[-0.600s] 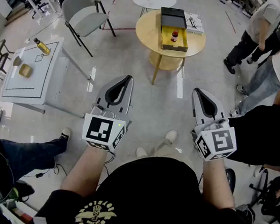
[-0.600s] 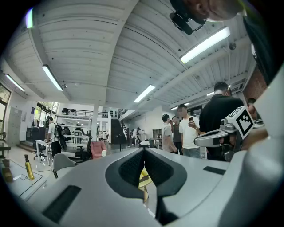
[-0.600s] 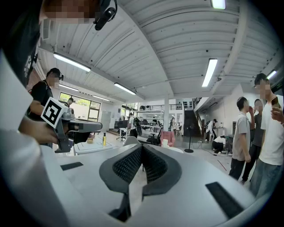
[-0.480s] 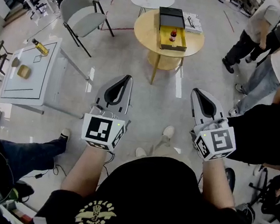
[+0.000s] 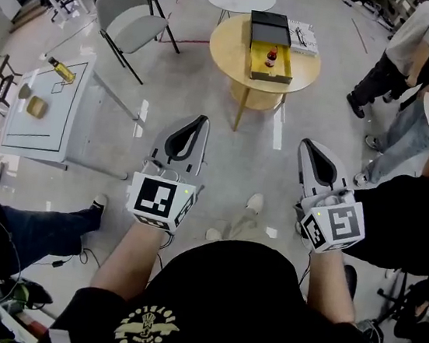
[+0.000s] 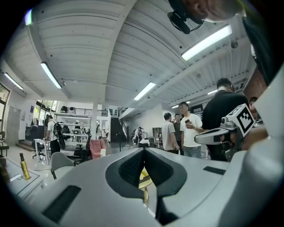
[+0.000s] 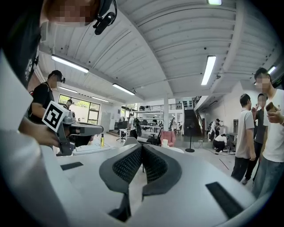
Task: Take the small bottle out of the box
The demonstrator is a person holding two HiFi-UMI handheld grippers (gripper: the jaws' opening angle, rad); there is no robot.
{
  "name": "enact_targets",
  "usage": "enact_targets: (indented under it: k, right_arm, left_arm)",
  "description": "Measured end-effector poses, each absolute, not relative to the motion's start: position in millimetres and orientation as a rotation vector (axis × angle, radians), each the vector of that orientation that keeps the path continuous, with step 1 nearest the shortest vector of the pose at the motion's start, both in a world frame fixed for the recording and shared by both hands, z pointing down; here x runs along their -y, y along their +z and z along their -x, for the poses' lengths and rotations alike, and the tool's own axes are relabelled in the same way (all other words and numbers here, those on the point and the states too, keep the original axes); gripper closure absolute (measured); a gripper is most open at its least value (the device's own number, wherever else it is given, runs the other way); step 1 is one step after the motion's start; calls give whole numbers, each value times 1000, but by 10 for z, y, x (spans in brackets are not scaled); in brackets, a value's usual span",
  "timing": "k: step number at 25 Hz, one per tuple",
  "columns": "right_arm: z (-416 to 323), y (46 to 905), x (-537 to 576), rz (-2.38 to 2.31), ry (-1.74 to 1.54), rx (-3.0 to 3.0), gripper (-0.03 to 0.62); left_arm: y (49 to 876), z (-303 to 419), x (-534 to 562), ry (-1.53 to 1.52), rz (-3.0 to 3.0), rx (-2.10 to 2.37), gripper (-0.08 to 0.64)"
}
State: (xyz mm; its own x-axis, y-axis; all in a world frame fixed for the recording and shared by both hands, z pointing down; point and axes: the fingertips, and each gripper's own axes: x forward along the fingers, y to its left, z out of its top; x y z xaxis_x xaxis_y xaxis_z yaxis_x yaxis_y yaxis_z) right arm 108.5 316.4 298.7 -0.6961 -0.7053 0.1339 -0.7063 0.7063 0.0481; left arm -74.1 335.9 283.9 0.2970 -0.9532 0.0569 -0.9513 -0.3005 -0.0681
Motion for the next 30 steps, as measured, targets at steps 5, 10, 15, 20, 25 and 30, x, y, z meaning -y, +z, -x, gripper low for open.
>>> enact_targets:
  k: [5,10,15,20,25,30]
  right_arm:
    - [-1106,3013,-2804,-1134,22,2774,577]
    - [-1074,3024,-2481,-1114,25,2780,578]
    - [-1111,3105,-2184,-1099,40,2775,577]
    - [-1152,3134,-1920,-1091,54,2774,578]
    - [-1188,3170,-1715,-1088,70,2776,577]
    - [-1285,3197,-1488,-1093,95,2776,578]
  left_arm:
    - [2840,727,-3062,-142,2497,-1863,545]
    - [2887,752,-2748,-141,2494,-1889,545]
    - [2960,713,-2447,-144,2496,-1901,545]
    - [3013,683,-2183,-153,2502,-1912,545]
    - [3076,618,-1959,-165,2518,-1908,545]
    - [3098,529,-1733,-178,2528,-1905,545]
